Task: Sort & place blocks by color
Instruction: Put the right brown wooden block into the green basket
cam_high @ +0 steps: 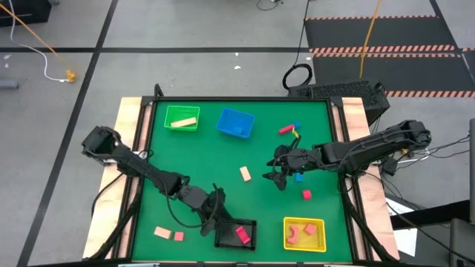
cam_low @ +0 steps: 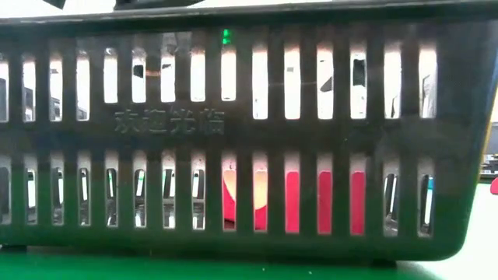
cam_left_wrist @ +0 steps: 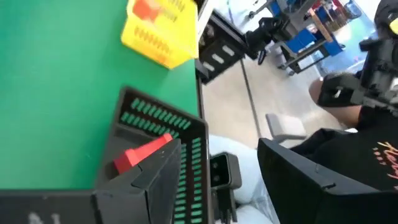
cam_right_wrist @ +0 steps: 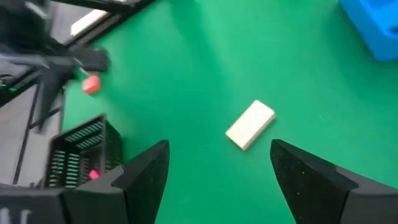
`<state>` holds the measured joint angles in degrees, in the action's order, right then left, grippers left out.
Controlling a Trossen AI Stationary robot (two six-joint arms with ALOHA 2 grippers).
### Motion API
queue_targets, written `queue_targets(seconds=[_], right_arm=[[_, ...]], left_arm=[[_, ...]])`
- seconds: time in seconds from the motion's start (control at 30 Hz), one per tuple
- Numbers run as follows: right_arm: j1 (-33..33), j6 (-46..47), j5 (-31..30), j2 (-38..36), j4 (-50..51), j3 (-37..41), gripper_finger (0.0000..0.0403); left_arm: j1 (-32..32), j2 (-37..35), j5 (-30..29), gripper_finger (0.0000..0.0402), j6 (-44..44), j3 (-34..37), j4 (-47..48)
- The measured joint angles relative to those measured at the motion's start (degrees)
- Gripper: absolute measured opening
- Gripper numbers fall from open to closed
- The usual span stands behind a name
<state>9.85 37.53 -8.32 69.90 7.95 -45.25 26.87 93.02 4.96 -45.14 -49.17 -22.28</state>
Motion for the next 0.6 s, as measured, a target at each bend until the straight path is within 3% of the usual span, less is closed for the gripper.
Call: queue_targets(seconds=[0.17,0.6], right_arm=[[-0.1,2.2,-4.9,5.0,-3.7,0.0,0.0270],[-1.5,3.9,-7.6,17.8,-22.2,0.0,0.0270]], left_arm=[[-1.6,-5.9,-3.0,0.0214,3.4,0.0,10.3],[-4.7,-18.9,-18.9,0.0214,4.8,0.0,34.7]])
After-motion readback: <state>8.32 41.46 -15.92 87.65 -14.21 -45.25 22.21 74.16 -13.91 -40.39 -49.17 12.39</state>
